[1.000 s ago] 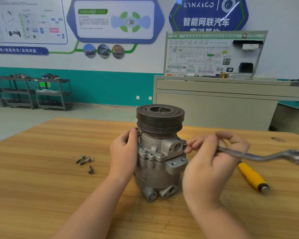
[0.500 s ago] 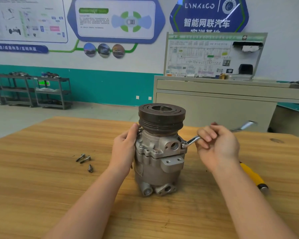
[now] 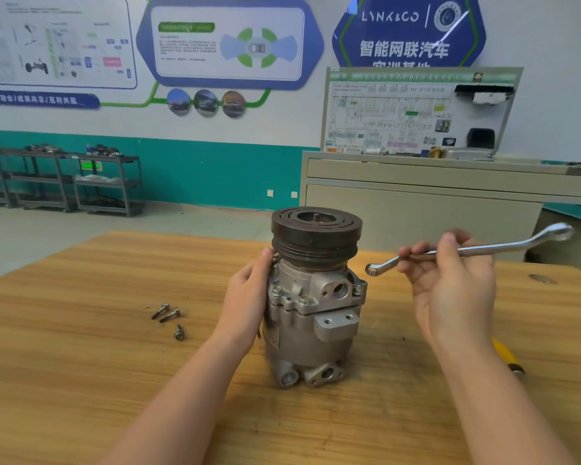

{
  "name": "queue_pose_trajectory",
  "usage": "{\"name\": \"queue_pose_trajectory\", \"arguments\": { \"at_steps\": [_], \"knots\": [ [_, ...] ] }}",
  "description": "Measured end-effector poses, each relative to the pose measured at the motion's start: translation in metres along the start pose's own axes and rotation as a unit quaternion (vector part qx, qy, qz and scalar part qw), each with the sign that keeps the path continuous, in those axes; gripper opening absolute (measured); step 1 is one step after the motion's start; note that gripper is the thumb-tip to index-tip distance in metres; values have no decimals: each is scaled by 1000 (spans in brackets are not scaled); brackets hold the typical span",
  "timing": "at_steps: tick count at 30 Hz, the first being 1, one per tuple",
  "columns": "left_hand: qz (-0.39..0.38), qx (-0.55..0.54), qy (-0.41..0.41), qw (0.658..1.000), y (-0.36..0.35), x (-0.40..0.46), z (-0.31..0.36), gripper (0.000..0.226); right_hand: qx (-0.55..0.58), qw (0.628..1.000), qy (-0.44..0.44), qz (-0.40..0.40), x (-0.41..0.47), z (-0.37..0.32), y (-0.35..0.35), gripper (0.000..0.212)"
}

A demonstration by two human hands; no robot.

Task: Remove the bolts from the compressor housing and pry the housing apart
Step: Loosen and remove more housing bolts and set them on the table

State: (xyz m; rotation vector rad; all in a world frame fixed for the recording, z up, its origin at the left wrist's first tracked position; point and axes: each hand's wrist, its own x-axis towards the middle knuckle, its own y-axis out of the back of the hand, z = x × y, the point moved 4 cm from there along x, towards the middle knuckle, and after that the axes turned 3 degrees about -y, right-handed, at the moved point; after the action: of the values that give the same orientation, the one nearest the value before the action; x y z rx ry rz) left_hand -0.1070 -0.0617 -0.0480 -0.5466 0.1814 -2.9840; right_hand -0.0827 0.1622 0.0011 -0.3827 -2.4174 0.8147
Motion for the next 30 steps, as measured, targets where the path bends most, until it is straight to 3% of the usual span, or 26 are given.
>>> {"name": "queue_pose_trajectory", "arguments": {
  "at_steps": [5,9,15,20,22,23,25,27,30],
  "knots": [
    [-10,3,0,1000,-1,-2,2,45,-119,981,124,-94,-21,-3,-16,16],
    [-13,6,-6,1000,-2,-3,3,44,-196,942,228,-152,-36,-7,-25,27],
    [-8,4,0,1000,-1,-1,1,44,-284,866,370,-181,-57,-2,-34,9],
    [-5,6,1,1000,0,0,-1,44,-312,826,439,-164,-77,12,-41,24],
    [-2,8,-3,1000,-1,0,0,42,-277,848,430,-138,-80,12,-40,17],
    [-1,8,-4,1000,-1,0,1,41,-247,871,410,-115,-80,9,-40,11],
    [-3,9,-5,1000,0,0,2,42,-134,928,343,-54,-74,4,-36,20],
    [-8,8,0,1000,0,-1,1,43,-10,973,231,19,-61,5,-26,26],
    [-9,2,3,1000,0,-1,1,43,97,990,47,87,-34,14,-8,28]
  ]
}}
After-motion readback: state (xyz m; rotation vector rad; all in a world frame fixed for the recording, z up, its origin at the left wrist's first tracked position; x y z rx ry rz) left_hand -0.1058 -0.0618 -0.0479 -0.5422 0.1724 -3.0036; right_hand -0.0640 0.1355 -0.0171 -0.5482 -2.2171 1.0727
